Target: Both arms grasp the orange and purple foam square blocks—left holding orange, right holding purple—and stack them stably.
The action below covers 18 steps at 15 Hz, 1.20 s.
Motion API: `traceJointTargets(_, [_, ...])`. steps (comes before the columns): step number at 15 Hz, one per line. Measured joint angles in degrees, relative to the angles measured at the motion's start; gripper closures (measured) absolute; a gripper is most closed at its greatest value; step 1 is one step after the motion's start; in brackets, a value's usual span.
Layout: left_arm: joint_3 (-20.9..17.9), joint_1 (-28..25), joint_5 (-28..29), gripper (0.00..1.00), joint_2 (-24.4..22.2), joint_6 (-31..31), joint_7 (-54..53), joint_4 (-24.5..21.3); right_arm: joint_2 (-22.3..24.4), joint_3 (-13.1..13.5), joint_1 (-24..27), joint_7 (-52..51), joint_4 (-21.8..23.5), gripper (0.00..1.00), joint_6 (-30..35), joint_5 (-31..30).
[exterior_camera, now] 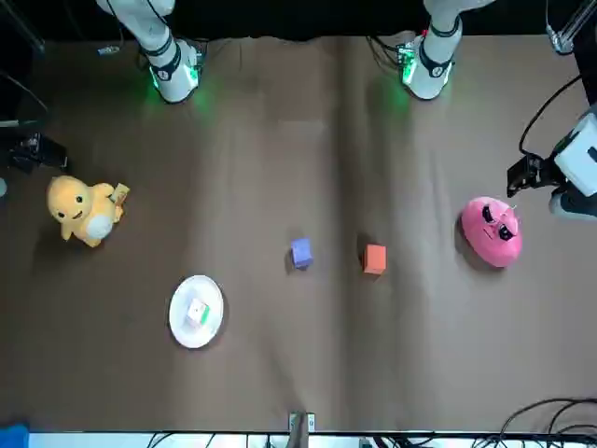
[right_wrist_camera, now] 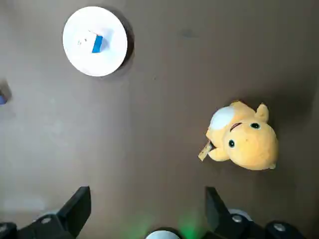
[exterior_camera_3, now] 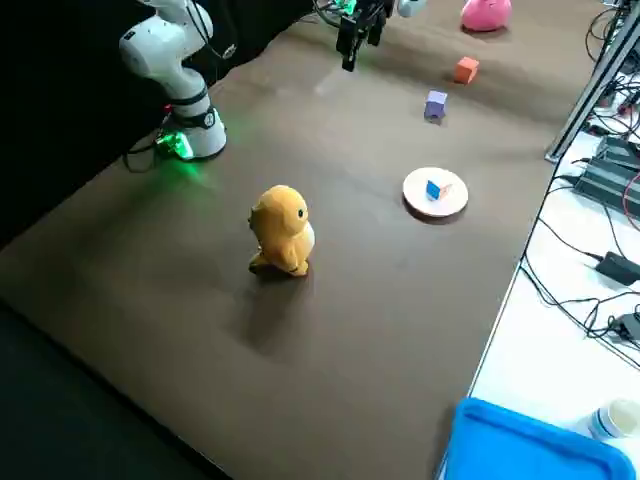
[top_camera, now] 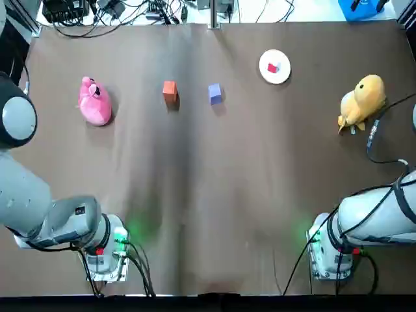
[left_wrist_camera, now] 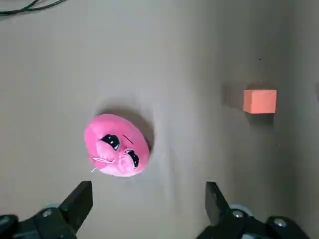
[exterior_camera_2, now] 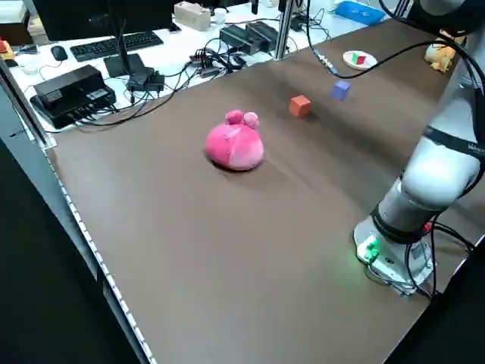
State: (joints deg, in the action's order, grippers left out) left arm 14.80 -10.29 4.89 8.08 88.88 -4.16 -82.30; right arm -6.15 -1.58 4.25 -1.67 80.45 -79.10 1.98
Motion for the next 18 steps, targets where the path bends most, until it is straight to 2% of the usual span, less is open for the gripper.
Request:
traceJointTargets(7, [0.08, -0.52, -0.04, 0.00, 1.29, 0.06, -0.04, -0.39, 0.23, -0.07, -1.95, -0.06, 1.86, 0.00, -0.30, 0.00])
traceJointTargets(9, [0.32, -0.35, -0.61, 0.00, 3.97, 1.55, -0.48, -0.78, 0.24, -0.08, -2.62, -0.06, 1.88, 0.00, -0.33, 0.02])
traceJointTargets(10, [0.76, 0.03, -1.25, 0.00, 7.80, 3.58, -1.20, -0.96, 0.24, -0.13, -3.93, -0.06, 1.89, 0.00, -0.58, 0.06])
traceJointTargets(13, [2.85, 0.68, -2.46, 0.00, 13.15, 4.68, -4.79, -0.95, 0.11, -0.27, -7.75, -0.04, 2.40, 0.00, -2.00, 0.10])
traceJointTargets(16, [5.24, 1.97, -2.49, 0.00, 16.73, 4.82, -7.64, -0.92, -1.97, -0.33, -12.47, 1.42, 3.78, 0.00, -7.15, 0.11])
traceJointTargets(18, [6.04, 2.23, -3.39, 0.00, 18.36, 4.80, -9.50, -0.93, -4.79, -0.34, -15.52, 5.94, 4.29, 0.00, -12.34, 0.26])
